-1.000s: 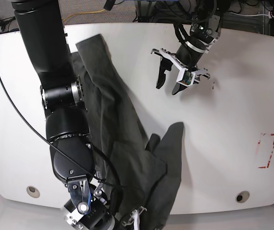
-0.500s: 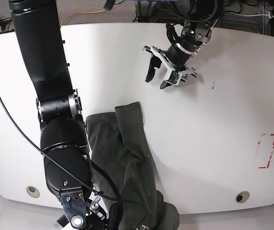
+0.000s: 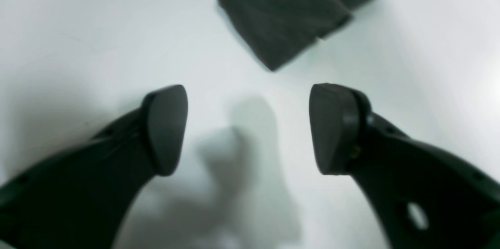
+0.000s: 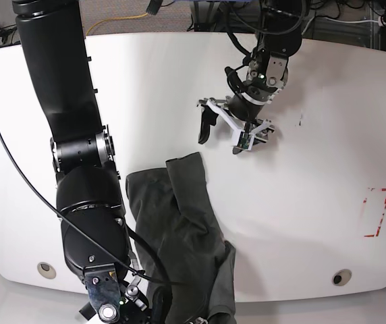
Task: Fold the T-shirt properly
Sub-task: 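Grasp another edge of the shirt with the left gripper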
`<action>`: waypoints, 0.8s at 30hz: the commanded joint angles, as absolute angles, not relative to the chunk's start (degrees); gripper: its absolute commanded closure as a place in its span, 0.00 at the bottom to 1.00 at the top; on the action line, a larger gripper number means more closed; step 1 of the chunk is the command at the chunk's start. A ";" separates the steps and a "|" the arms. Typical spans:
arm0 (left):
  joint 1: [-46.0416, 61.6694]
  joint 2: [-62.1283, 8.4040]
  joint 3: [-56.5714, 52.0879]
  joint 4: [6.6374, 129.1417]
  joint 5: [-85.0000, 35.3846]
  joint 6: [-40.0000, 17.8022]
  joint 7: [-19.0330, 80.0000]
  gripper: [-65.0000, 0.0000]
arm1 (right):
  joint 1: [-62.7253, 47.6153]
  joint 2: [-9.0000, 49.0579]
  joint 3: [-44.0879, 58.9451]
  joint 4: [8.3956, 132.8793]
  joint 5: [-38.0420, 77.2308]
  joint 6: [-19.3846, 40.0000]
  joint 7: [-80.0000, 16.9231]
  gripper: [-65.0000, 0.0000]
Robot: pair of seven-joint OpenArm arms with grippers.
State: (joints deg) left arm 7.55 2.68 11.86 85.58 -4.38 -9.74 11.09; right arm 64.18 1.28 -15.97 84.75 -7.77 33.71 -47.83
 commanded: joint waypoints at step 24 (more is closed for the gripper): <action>-12.62 9.00 16.75 57.89 -4.88 -10.51 9.63 0.43 | 65.36 1.45 -15.34 85.67 -8.13 33.19 -46.29 1.00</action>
State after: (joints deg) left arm -11.90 8.40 16.21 58.61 -4.56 -10.35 8.91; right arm 62.67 1.58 -15.75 84.71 -7.73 33.71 -47.81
